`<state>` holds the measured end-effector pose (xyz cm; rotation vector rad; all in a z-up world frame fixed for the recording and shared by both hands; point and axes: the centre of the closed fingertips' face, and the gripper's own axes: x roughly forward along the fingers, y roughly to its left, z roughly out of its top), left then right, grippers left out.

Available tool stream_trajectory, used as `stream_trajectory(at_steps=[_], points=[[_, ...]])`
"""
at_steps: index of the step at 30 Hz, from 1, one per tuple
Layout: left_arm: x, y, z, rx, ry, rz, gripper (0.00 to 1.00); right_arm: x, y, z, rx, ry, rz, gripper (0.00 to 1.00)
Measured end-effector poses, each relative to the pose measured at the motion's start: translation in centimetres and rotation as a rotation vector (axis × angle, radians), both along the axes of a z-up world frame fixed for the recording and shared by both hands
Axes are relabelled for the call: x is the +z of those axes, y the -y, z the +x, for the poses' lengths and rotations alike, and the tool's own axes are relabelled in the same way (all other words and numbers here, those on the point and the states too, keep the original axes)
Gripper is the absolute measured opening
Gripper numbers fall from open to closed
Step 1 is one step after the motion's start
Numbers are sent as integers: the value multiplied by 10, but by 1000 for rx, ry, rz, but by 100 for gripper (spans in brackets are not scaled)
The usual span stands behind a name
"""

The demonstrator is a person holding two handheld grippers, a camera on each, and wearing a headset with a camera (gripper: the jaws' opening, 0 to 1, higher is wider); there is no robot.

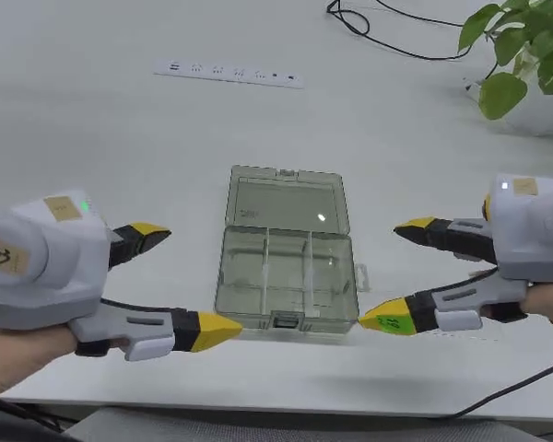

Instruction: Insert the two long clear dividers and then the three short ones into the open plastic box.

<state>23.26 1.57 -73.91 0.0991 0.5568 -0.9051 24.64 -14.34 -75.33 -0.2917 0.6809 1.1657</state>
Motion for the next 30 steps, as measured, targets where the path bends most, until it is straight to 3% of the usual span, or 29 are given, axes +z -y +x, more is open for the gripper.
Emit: stream_trajectory(at_steps=[2,8,15,22,25,30], points=[[0,1,0,-1,2,4,89,-5,4,-2,30,-4,-39,92],[-1,4,-2,2,2,10,89,-28,22,-7,196,54,-246,86],[-2,6,-7,-1,-1,19,89,-56,40,-8,295,50,-397,72],[-2,4,-9,5,-2,20,88,-83,53,-7,337,26,-473,55],[-2,4,-9,8,-4,17,88,-86,52,-5,328,21,-465,54],[-3,3,-10,7,-8,18,88,-91,53,0,344,37,-499,48]])
